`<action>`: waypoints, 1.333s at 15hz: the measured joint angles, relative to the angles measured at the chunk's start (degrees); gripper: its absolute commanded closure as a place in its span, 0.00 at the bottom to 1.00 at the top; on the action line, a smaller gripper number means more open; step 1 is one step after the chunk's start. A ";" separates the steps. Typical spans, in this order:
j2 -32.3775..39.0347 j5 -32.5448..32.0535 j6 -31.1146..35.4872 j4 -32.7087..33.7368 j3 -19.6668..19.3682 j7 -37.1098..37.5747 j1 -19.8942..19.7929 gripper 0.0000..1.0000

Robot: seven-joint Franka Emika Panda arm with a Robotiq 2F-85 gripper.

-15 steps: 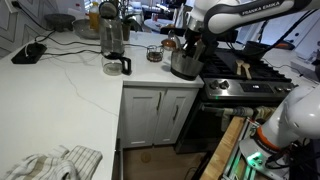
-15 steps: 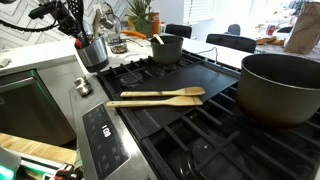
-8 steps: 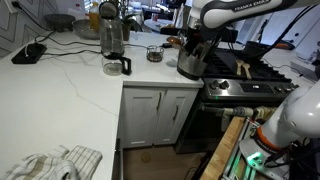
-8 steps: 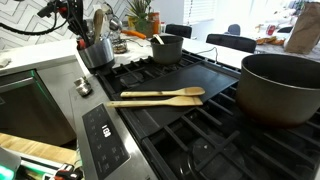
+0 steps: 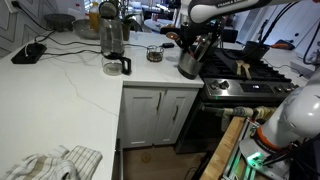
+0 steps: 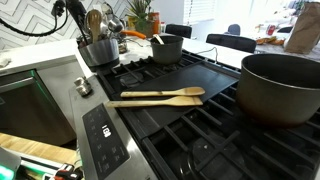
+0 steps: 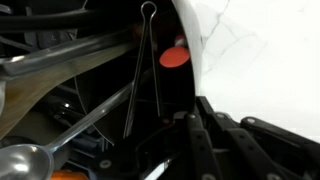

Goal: Bring the silver object closer to the stove

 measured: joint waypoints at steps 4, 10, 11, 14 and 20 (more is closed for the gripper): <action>4.67 -1.10 -3.24 6.19 -0.60 6.12 0.58 0.98; 10.22 -3.47 -4.69 13.25 -2.43 10.19 1.84 0.98; 11.00 -3.65 -4.69 14.27 -2.77 10.20 2.02 0.98; 13.07 -3.85 -4.69 16.96 -3.61 10.20 2.56 0.68; 14.95 -3.86 -6.90 21.17 -4.04 9.95 4.23 0.30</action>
